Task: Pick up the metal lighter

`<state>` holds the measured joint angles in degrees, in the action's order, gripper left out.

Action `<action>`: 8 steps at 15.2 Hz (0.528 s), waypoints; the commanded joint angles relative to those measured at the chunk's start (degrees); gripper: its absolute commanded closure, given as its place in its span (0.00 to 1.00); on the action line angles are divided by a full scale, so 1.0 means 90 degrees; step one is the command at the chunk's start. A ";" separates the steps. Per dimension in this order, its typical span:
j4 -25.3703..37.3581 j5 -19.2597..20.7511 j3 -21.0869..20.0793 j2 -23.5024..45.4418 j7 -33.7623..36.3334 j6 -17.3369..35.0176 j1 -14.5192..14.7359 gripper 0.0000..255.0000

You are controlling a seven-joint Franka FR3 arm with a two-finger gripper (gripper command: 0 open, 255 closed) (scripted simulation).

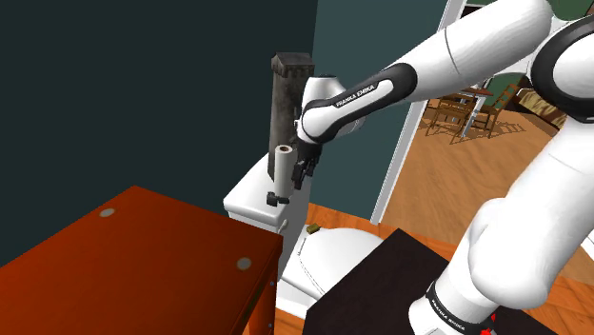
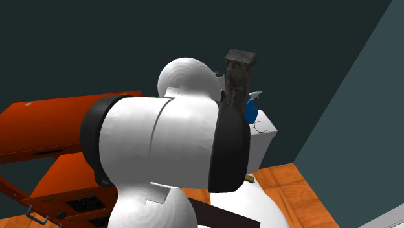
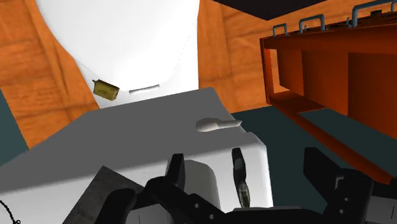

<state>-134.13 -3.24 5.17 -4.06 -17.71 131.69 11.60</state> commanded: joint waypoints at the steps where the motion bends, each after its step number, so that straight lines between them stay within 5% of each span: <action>1: 0.0096 -0.0039 -0.0036 0.0410 -0.0255 0.0316 0.0059 0.00; 8: 0.0527 -0.0127 -0.0176 0.1525 -0.0735 0.0996 0.0156 0.00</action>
<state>-129.42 -4.26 3.64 8.80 -24.01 139.79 13.03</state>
